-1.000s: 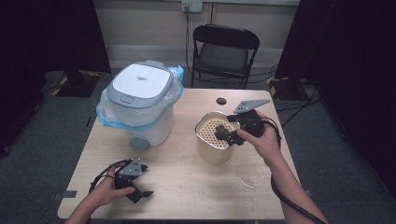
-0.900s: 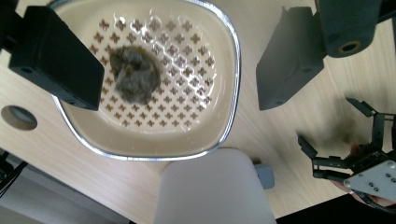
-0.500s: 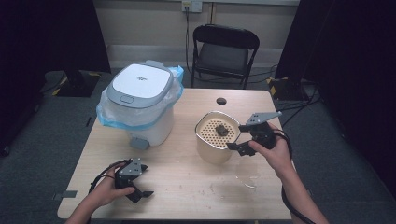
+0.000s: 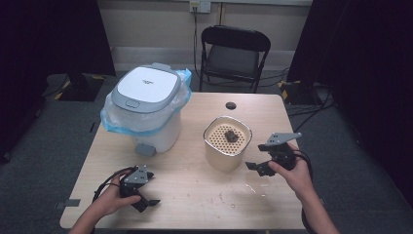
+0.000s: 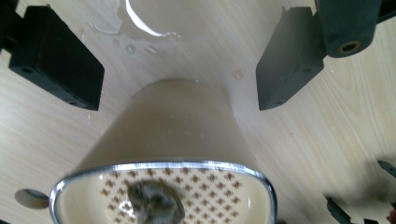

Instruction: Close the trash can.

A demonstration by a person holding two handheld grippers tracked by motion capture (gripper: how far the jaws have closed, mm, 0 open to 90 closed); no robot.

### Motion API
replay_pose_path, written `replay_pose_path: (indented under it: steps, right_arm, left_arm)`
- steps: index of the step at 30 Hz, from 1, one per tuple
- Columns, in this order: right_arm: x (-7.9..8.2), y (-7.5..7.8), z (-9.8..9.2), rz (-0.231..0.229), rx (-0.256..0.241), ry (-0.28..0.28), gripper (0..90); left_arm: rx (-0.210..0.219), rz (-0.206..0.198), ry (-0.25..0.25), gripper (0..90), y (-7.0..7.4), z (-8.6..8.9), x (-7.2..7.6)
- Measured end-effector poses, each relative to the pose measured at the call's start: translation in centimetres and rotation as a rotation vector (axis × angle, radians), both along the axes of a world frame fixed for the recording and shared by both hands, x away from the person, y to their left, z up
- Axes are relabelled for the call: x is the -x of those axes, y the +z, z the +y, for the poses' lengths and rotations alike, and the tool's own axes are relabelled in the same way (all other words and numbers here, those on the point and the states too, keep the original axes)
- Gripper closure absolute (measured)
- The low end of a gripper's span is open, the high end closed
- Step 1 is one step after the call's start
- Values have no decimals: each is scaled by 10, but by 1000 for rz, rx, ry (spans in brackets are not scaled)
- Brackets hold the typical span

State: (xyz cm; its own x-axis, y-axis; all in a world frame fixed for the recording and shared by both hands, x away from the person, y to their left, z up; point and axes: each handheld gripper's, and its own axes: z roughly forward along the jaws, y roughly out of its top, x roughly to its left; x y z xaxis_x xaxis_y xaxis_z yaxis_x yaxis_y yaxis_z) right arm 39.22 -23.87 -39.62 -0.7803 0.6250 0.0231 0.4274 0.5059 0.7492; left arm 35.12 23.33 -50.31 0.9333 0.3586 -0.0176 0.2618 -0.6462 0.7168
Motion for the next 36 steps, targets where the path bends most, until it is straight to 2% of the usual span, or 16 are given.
replay_pose_path:
  steps: [14,27,36]
  right_arm:
    - [11,-32,-17,18,-19,-39,147]
    - [17,-49,-22,39,-1,-54,147]
    - [20,-61,-25,37,19,-58,148]
  left_arm:
    - [4,1,3,0,0,0,0]
    - [4,0,3,0,0,0,0]
    - [4,0,3,0,0,0,0]
